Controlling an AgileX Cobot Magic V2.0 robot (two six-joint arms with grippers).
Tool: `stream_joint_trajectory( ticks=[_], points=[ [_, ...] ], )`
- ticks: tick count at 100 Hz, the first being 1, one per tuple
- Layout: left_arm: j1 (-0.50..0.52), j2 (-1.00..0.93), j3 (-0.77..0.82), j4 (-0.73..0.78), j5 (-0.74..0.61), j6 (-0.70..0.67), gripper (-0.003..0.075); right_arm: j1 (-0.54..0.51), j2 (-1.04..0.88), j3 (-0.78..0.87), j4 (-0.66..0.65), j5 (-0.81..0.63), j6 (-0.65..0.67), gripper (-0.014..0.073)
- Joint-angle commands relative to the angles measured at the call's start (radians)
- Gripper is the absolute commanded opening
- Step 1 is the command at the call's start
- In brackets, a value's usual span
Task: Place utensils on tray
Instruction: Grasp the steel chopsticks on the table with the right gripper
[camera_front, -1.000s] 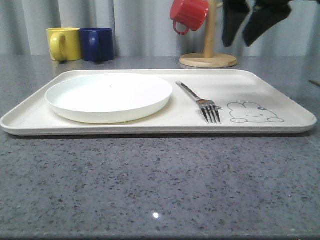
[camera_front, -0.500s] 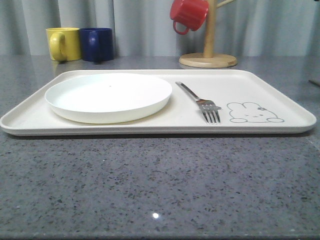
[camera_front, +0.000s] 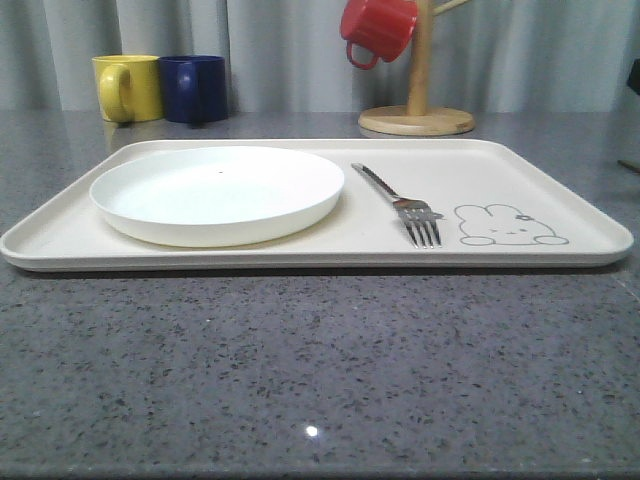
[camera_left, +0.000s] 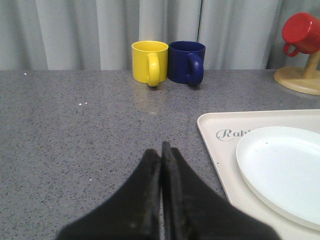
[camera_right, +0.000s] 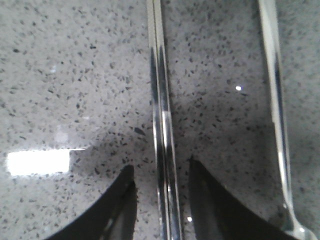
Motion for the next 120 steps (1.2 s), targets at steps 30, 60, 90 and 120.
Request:
stream_joint_trajectory(
  ticks=[30,60,90,120],
  points=[
    [0.001,0.005,-0.026,-0.010,-0.070,-0.007,-0.0019,-0.007,0.001,-0.030,-0.001,-0.032,-0.015,0.0279],
    [0.001,0.005,-0.026,-0.010,-0.070,-0.007,-0.0019,-0.007,0.013,-0.030,-0.001,-0.018,-0.015,0.0057],
    [0.001,0.005,-0.026,-0.010,-0.070,-0.007,-0.0019,-0.007,-0.013,-0.045,0.019,-0.004,-0.012,-0.0046],
    [0.001,0.005,-0.026,-0.010,-0.070,-0.007,-0.0019,0.047,-0.167,-0.063,0.152,0.004,0.009,-0.0046]
  ],
)
